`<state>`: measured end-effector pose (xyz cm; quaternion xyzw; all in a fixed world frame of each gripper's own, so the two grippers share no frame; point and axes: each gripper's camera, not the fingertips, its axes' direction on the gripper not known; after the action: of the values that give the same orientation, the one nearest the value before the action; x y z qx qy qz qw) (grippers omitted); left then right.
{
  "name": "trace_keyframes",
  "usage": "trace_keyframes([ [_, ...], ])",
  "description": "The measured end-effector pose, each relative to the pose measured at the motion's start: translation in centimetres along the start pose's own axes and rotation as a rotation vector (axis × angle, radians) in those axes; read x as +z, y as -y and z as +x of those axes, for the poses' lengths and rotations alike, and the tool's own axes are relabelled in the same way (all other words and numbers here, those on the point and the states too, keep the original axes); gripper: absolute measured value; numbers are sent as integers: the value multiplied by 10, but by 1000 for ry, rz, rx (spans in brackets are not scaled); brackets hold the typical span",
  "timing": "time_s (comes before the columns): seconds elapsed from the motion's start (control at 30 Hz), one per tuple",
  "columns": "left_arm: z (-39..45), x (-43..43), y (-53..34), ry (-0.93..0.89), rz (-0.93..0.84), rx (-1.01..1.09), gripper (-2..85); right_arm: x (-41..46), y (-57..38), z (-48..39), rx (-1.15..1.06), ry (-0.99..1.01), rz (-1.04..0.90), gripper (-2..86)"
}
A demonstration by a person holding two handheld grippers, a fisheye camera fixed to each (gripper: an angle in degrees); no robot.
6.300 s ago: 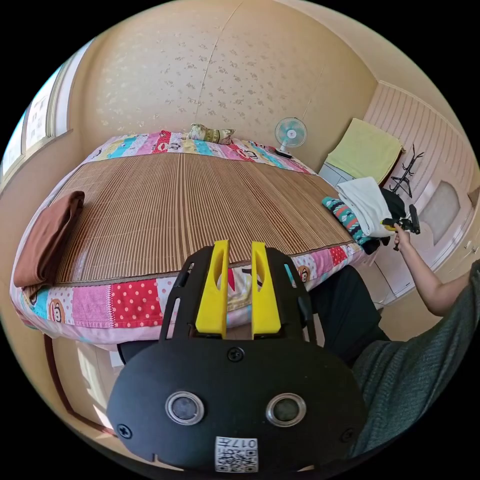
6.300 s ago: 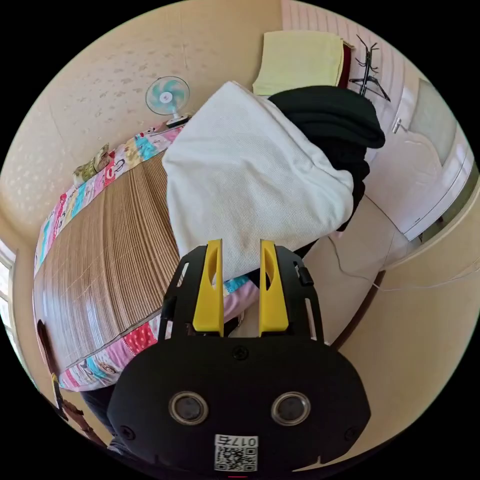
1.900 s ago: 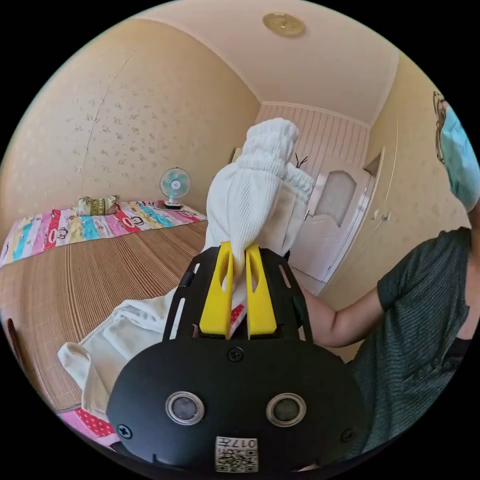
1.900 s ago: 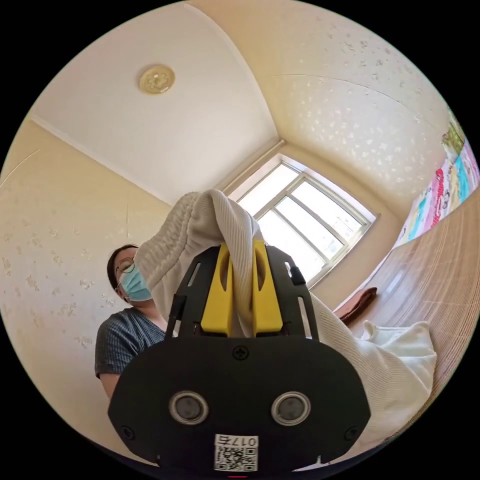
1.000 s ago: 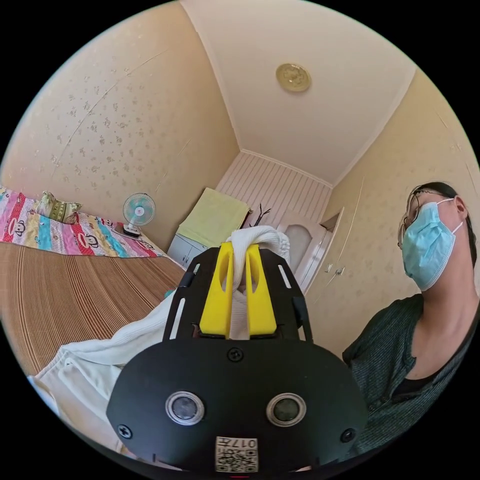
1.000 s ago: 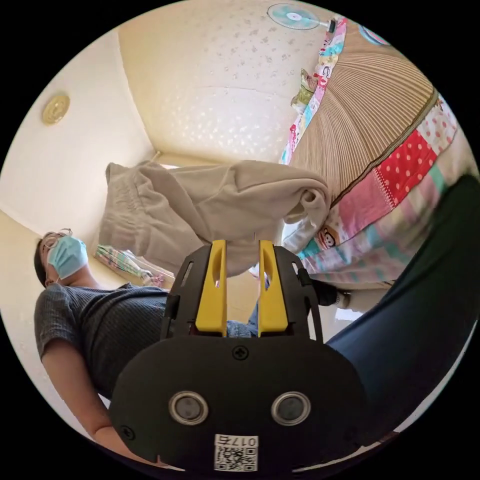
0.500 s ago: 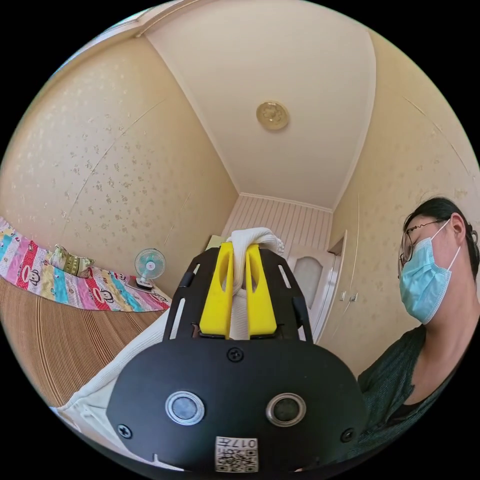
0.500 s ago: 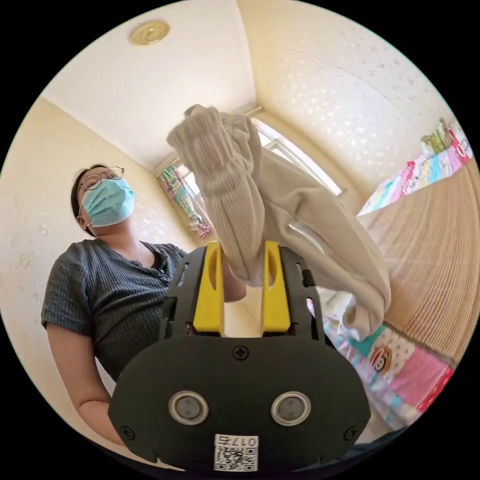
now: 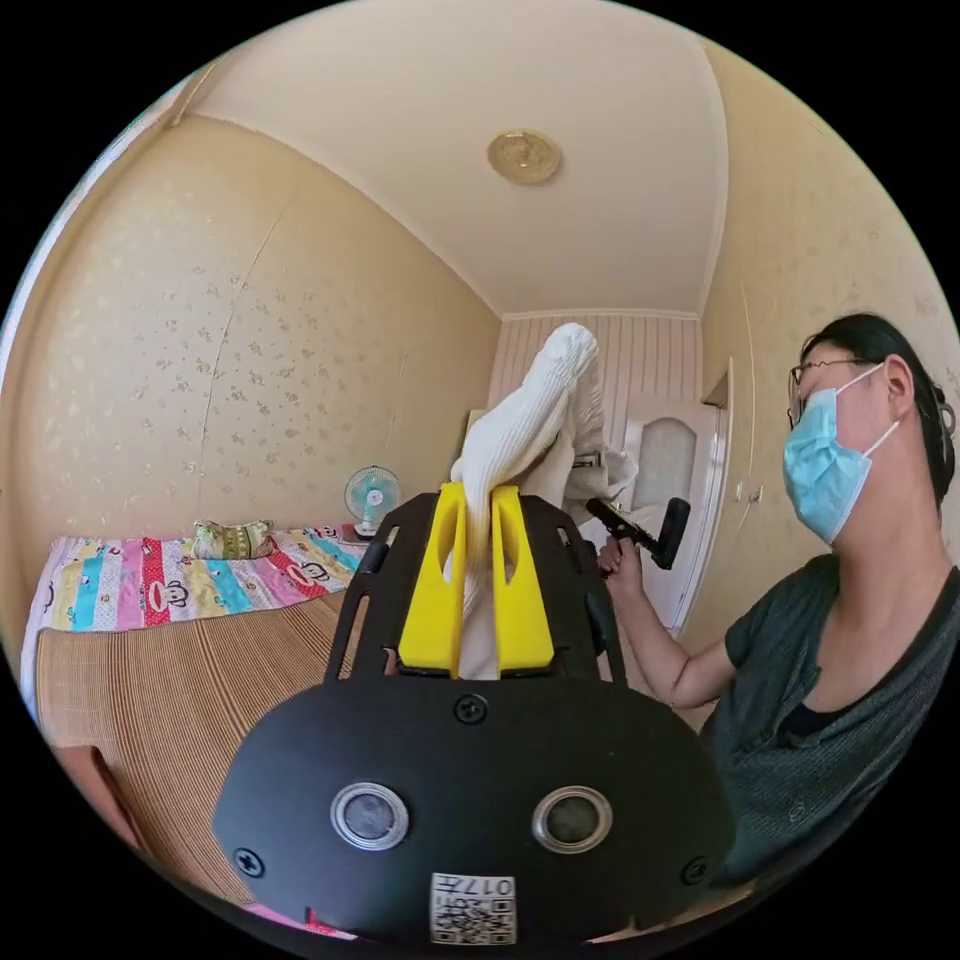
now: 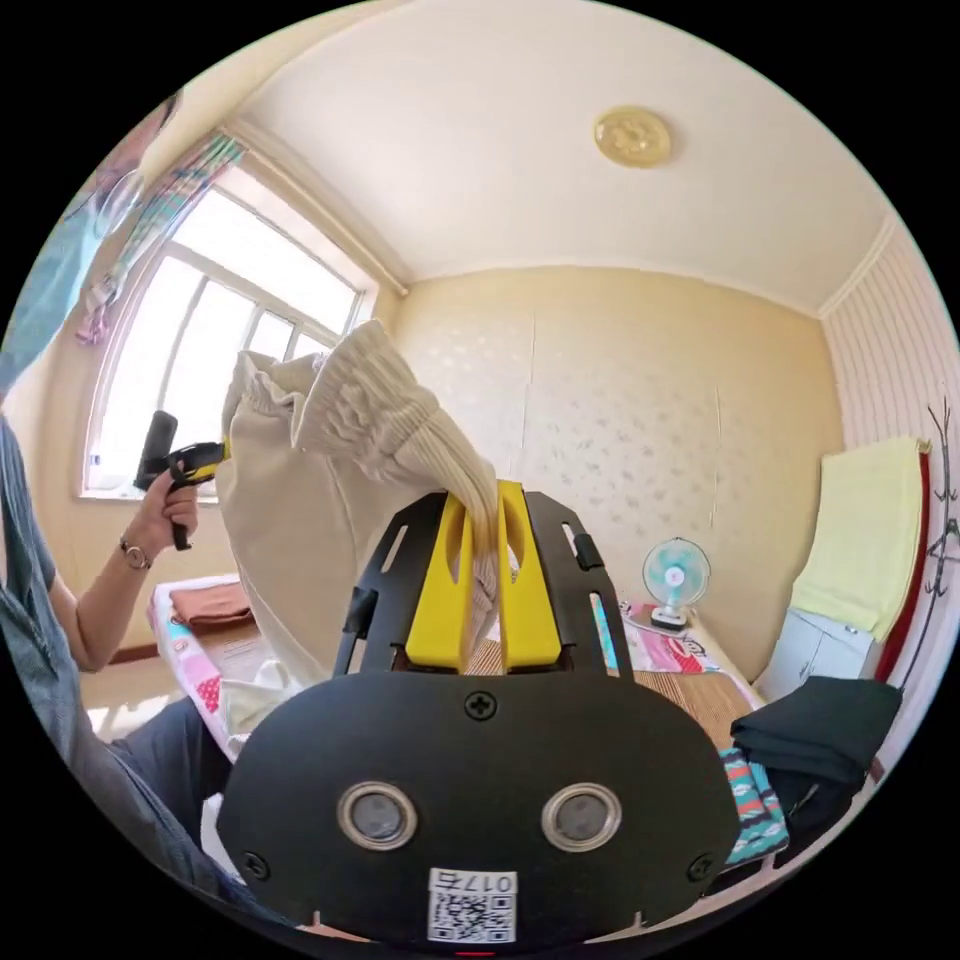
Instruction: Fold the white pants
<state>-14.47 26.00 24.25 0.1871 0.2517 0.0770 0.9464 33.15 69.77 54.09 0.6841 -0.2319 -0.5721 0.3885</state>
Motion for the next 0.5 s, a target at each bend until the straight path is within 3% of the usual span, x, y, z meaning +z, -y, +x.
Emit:
trace_keyframes([
  [0.07,-20,2,-46,-79,-72,-21,44,15,-33,-17,-47,168,-149,54],
  [0.2,-54,22,-182,-296,-375,-218,42,64,-148,-54,3,793,-577,54],
  [0.3,-38,47,-249,-465,-555,-287,42,86,-215,-102,-17,1097,-717,53],
  [0.4,-47,85,-260,-597,-573,-300,41,146,-261,-126,-50,1383,-835,53],
  [0.47,-71,123,-230,-645,-605,-198,40,197,-262,-114,-168,1444,-862,52],
  [0.5,-98,153,-191,-614,-608,-120,39,240,-247,-84,-228,1379,-828,52],
])
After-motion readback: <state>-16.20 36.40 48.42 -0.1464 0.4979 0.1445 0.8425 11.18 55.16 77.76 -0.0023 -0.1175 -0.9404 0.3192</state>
